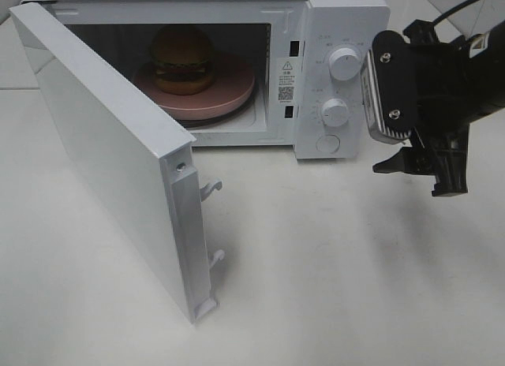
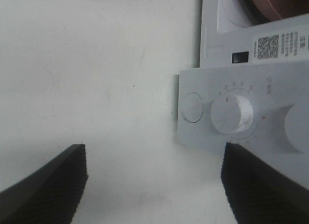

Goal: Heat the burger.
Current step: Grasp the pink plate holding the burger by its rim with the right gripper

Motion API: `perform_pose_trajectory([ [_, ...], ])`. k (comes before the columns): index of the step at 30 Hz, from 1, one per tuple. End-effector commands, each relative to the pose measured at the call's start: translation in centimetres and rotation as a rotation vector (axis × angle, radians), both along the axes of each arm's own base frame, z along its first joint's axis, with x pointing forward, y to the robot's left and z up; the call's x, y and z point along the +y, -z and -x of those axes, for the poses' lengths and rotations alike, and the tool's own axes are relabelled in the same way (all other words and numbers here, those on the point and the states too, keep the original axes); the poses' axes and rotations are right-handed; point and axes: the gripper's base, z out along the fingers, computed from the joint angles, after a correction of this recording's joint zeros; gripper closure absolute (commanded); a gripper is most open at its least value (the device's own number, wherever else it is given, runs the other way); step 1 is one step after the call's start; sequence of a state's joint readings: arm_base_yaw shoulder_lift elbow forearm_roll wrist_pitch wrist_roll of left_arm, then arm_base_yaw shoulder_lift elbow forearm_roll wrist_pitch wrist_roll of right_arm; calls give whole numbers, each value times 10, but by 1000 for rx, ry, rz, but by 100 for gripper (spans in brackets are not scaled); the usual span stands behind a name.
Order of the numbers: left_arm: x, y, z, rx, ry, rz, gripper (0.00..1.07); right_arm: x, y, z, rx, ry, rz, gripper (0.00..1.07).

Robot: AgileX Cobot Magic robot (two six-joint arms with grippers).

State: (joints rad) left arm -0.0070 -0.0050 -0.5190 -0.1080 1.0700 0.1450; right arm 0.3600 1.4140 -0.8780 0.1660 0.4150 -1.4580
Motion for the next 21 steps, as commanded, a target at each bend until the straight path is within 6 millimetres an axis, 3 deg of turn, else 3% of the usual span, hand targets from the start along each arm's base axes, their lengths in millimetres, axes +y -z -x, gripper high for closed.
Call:
perform_pose_trajectory([
  [1, 0, 1, 0, 0, -2, 6, 9, 13, -4, -10, -35, -79, 42, 31],
  [21, 0, 1, 0, 0, -2, 6, 9, 99, 5, -50, -100, -312, 140, 23],
])
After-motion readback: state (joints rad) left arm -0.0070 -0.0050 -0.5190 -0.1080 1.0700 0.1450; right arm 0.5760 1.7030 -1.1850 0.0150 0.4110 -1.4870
